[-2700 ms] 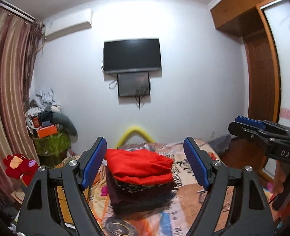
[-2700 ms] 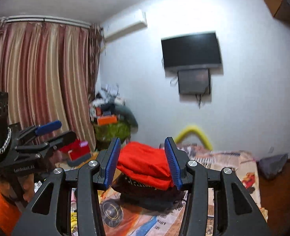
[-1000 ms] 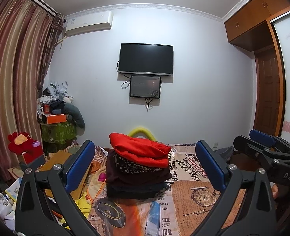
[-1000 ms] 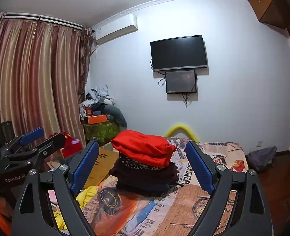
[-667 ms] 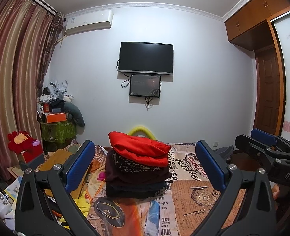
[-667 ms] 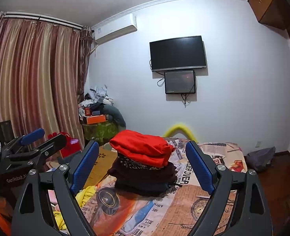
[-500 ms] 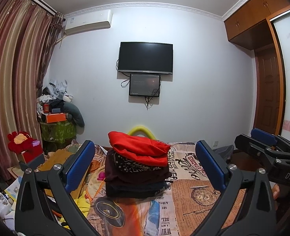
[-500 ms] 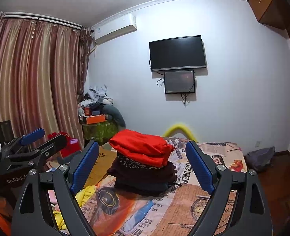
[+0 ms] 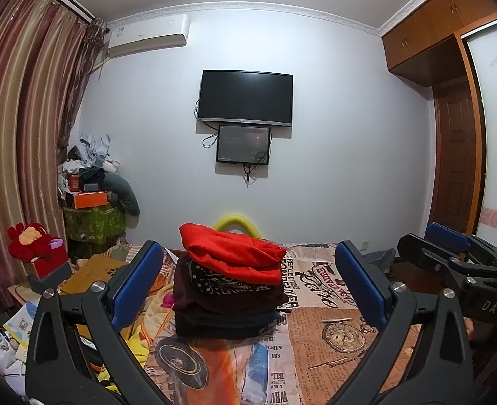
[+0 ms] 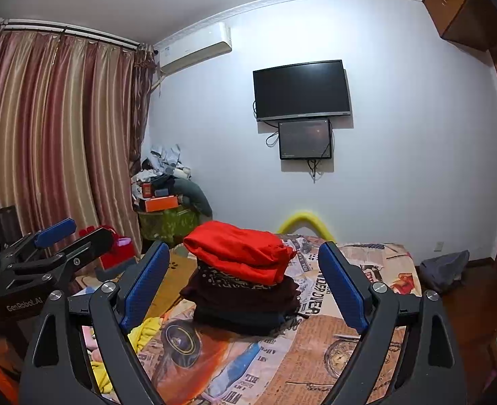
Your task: Fold large clothes
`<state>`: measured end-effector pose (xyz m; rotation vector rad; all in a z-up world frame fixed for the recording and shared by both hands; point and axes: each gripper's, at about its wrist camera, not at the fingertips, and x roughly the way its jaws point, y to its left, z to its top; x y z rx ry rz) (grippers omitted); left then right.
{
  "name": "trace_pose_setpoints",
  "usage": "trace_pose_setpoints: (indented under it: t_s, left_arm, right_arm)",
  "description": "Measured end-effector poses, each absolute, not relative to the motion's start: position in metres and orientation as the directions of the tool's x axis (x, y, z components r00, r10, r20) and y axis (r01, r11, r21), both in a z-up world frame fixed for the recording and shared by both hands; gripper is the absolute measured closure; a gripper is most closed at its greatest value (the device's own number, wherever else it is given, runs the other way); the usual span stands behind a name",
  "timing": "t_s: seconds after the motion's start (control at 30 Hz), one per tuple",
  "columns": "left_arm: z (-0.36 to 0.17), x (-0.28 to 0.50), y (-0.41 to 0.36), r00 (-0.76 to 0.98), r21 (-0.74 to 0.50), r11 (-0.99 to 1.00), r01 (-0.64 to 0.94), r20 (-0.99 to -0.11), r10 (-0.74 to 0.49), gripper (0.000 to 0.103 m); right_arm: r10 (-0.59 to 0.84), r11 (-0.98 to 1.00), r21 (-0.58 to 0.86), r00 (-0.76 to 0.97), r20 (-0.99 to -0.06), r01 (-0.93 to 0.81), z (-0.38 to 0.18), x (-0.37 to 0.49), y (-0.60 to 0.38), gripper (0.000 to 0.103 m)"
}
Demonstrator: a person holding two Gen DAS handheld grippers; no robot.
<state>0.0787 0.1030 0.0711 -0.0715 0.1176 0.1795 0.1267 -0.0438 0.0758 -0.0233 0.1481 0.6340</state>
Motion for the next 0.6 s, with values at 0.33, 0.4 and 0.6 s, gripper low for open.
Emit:
trace_pose_setpoints:
  t_s: [0.33,0.4,0.6]
  left_arm:
    - [0.0706,0.0805,0.1044,0.979,-0.058,0.984,-0.169,-0.128,0.16,0.001]
    - [0.0699,0.0807,0.1033,0.978,-0.055,0.983,-0.173,-0.127,0.165,0.001]
    - [0.0688,0.0806,0.1014,0.978,-0.05,0.984,-0.17,-0.129,0.162,0.001]
  right_arm:
    - [0.582,0.811,0.03,0.801,-0.144,-0.584,0.0756,0.129,-0.0448,0.015]
    - [0.58,0.813,0.033,0.802,-0.144,-0.582,0.0753,0.1298,-0.0448,0.015]
    - [0.576,0.816,0.038,0.804,-0.147,-0.577,0.0732,0.1306,-0.0457,0.015]
